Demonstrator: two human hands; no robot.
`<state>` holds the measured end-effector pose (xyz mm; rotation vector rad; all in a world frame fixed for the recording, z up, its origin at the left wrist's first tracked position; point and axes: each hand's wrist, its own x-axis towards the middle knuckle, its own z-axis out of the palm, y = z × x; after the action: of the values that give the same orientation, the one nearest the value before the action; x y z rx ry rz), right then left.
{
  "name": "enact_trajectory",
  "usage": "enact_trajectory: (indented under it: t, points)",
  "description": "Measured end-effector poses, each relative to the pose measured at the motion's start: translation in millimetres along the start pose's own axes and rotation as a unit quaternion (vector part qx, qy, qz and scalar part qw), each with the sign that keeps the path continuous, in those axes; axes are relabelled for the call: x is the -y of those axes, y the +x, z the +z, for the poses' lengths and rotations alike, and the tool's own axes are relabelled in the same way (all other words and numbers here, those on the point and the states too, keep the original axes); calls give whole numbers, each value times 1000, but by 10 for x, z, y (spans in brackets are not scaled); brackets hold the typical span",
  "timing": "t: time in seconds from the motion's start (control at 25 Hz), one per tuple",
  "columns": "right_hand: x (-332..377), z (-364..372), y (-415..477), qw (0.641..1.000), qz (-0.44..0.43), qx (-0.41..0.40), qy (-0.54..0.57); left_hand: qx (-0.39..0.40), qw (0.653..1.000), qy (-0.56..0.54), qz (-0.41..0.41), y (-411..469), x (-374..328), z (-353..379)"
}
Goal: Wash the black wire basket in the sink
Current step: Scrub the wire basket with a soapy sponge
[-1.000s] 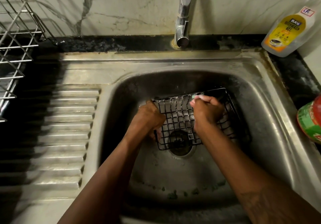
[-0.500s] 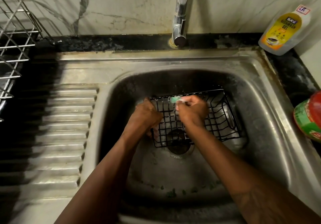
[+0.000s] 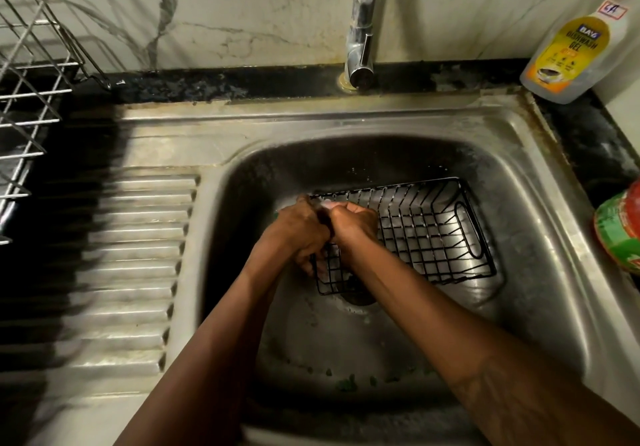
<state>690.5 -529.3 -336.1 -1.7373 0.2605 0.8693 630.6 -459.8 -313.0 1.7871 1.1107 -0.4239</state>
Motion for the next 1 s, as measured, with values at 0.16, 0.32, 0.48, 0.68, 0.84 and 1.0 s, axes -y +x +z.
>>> enact_trajectory:
  t: [0.16, 0.32, 0.48, 0.68, 0.84, 1.0]
  points:
    - [22, -61, -50, 994, -61, 82, 48, 20, 1000, -4, -1, -37, 10, -21]
    - [20, -23, -18, 997, -40, 56, 28, 14, 1000, -24, 2, -75, -1, -37]
    - [-115, -39, 65, 997, 62, 37, 22, 26, 999, -40, -9, -45, 26, 1]
    - [-159, -67, 238, 987, -53, 2, -151, 31, 997, -66, -21, -114, -42, 22]
    - [-153, -160, 274, 986, -52, -94, -127, -4, 999, -44, -22, -174, -90, 1]
    - [-29, -439, 423, 979, -48, -198, -5, -126, 986, 97, 51, -212, -82, -104]
